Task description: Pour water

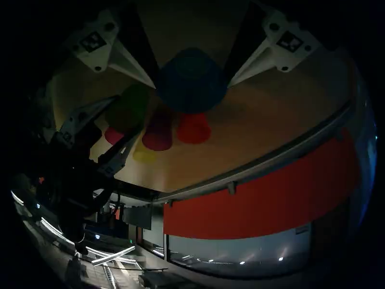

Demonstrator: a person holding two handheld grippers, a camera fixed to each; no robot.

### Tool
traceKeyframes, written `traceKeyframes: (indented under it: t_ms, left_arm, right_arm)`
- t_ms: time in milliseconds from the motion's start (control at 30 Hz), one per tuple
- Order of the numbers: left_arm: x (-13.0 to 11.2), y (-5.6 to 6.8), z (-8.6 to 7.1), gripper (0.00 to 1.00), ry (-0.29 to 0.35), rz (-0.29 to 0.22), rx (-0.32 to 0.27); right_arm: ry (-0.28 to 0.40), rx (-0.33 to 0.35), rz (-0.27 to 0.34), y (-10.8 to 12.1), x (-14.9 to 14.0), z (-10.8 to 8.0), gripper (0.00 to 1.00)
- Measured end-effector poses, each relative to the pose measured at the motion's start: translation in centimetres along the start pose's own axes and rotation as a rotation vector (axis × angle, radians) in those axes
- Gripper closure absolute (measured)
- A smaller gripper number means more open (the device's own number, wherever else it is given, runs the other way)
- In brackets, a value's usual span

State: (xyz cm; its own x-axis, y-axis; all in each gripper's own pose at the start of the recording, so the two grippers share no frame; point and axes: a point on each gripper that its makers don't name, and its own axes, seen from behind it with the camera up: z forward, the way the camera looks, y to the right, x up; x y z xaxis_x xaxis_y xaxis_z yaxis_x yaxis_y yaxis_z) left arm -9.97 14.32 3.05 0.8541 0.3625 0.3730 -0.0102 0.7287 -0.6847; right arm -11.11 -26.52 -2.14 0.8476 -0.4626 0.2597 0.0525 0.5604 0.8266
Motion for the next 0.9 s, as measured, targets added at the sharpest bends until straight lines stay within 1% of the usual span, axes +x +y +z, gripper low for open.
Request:
traceKeyframes:
  t_ms: [300, 600, 900]
  left_arm:
    - [1.6, 0.8, -1.4, 0.13, 0.038, 0.007, 0.005]
    - [3.3, 1.7, -2.5, 0.14, 0.097, 0.011, 0.003]
    - [4.7, 1.9, -3.5, 0.13, 0.164, -0.027, -0.001]
  right_arm:
    - [0.036, -0.021, -0.016, -0.2, 1.5, -2.4, 0.01]
    - [0.111, -0.025, -0.020, -0.7, 3.8, -4.7, 0.01]
    - [0.183, -0.035, -0.030, -1.0, 5.8, -6.4, 0.01]
